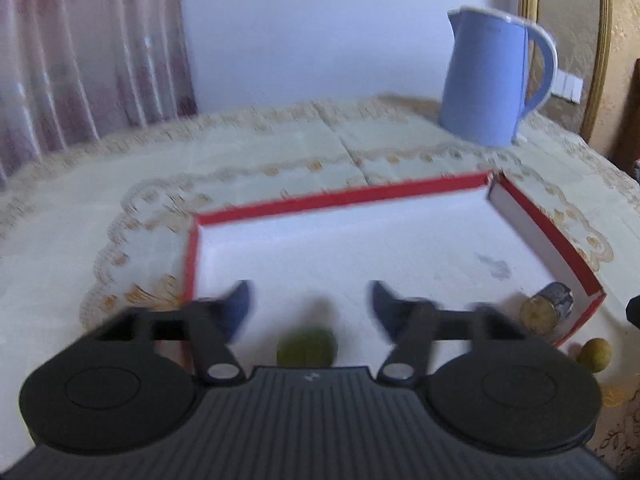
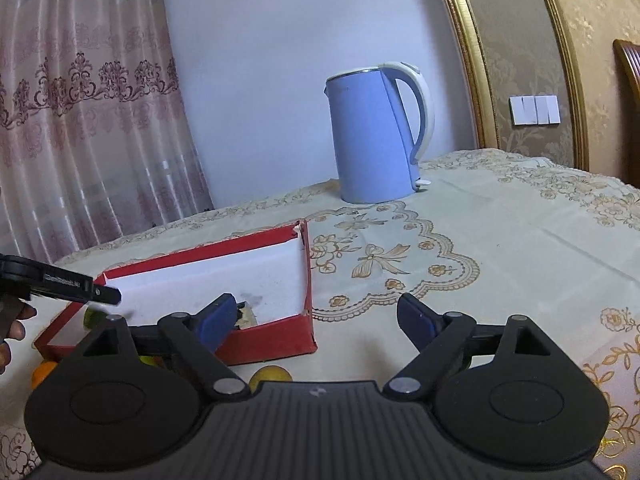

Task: Organize fruits
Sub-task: 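Carry the dark piece and the avocado into the red tray and release both, then move the left tool onto the tangerine and close its fingers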

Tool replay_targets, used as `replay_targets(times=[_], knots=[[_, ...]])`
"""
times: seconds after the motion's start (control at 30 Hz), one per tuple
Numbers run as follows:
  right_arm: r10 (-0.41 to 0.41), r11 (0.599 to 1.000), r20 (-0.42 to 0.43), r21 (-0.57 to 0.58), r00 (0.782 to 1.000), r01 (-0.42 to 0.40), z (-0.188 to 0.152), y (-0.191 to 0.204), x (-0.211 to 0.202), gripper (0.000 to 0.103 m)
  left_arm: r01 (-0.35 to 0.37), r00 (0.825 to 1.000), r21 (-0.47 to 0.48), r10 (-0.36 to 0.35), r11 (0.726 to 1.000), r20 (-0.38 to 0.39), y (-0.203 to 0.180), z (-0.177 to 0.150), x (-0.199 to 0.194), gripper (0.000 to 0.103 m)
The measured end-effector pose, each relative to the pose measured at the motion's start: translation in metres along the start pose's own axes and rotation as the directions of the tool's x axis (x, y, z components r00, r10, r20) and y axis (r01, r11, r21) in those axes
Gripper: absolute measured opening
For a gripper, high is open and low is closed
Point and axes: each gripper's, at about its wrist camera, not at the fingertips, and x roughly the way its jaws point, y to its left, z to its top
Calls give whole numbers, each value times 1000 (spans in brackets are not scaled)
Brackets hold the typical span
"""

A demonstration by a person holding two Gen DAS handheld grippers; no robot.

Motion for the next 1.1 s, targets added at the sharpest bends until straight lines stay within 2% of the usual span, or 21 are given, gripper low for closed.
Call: replay_targets(times=[0.1, 0.2, 0.27, 0.33, 0.47, 0.6, 0.77, 0.87, 0.97, 1.1], knots=[[-4, 1000, 2, 0, 1000, 4, 0, -1, 0, 88, -29, 997, -3, 29, 1000, 70, 4, -2, -27, 85], [-9, 1000, -1, -5, 1000, 9, 0, 1, 0, 88, -11, 993, -26, 14, 1000, 113, 11, -9, -55, 88], [-10, 1000, -7, -3, 1000, 10, 0, 0, 1, 90, 6, 993, -51, 0, 999, 122, 18, -19, -71, 90], [-12, 1000, -19, 2, 1000, 12, 1, 0, 3, 99, 20, 992, -70, -11, 997, 125, 25, -32, -85, 90], [-18, 1000, -16, 8, 1000, 18, 0, -1, 2, 99, 33, 991, -92, -21, 995, 131, 32, -59, -106, 90], [-23, 1000, -13, 1, 1000, 23, 0, 0, 1, 99, 1, 994, -80, 8, 997, 109, 28, -81, -113, 90], [-32, 999, -12, 10, 999, 32, 0, -1, 0, 99, -5, 996, -24, 7, 1000, 87, 12, -95, -110, 89], [-36, 999, -13, 13, 999, 36, 1, -2, 0, 99, 15, 998, -24, -14, 1000, 65, 8, -97, -104, 88], [-38, 999, -12, 11, 999, 38, 0, -1, 0, 99, 30, 999, -30, -29, 999, 35, 4, -98, -97, 77], [-38, 999, -15, 15, 999, 38, 0, -2, 0, 99, 34, 999, -29, -34, 999, -6, 0, -99, -86, 67]])
